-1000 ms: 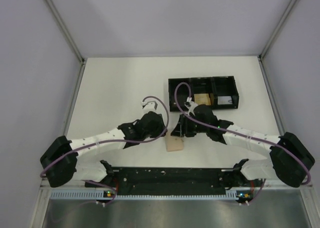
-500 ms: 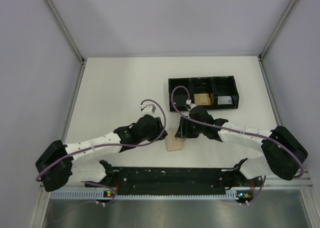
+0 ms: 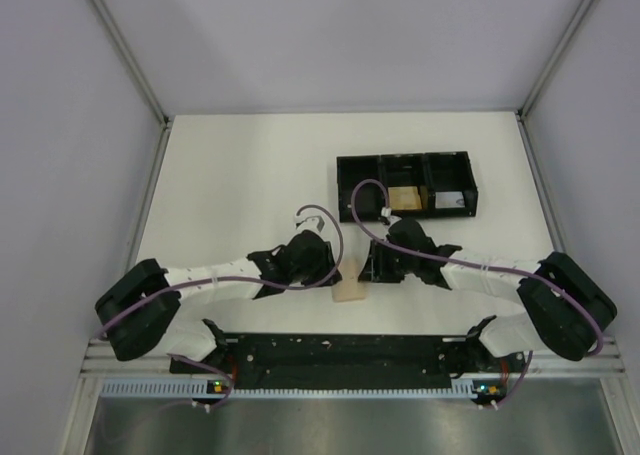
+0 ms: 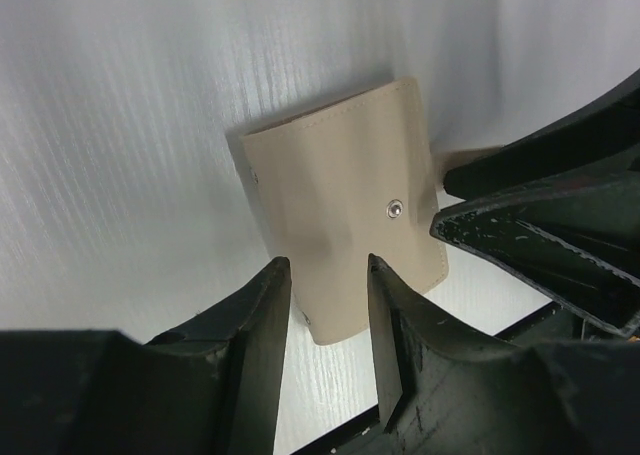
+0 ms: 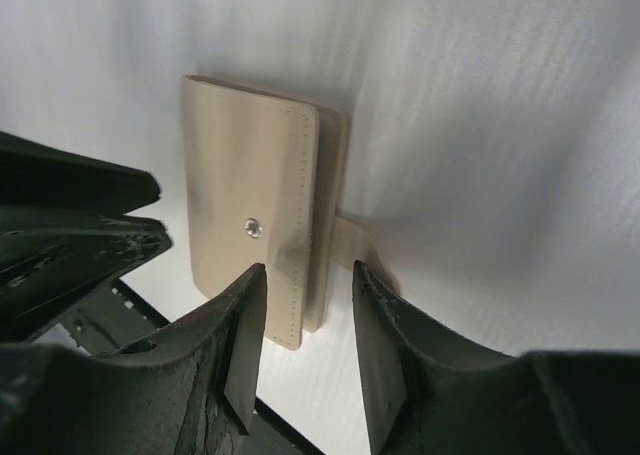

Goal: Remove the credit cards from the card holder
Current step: Open the card holder at the center of the board.

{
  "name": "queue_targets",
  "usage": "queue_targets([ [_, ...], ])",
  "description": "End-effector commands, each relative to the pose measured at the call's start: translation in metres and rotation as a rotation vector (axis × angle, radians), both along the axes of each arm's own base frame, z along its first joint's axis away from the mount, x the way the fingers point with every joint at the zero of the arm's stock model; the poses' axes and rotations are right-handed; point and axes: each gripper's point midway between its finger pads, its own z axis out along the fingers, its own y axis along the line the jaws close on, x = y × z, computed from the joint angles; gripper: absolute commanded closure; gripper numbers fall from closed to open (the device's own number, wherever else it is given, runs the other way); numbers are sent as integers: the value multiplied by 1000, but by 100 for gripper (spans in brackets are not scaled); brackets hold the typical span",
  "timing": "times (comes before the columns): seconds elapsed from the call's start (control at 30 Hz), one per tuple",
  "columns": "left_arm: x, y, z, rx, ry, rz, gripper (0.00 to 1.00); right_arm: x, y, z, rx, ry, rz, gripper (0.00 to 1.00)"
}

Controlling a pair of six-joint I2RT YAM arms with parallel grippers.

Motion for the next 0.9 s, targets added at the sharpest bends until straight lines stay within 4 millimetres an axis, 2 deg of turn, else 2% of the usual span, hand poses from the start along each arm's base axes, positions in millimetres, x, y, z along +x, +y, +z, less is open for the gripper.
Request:
queue_targets([
  [0.0,5,-12,3,-38,5,13,59,6,23,24,149,-47,48,60],
  [0.1,4,-11,-8,-16,29,19,59,4,27,23,165,-32,64,60],
  [0.17,7,-16,-6,-36,20,18,59,3,29,22,171,-22,70,60],
  [0.3,7,-16,-8,-32,21,23,59,3,31,25,187,-22,82,60],
  [0.43,10,-15,-1,-48,1,38,58,0,36,31,213,-21,109,60],
  [0.67,9,-11,-5,-39,5,49,58,10,15,9,70,-5,6,60],
  [0.87,8,-16,-8,-50,20,39,61,7,24,15,129,-8,40,60],
])
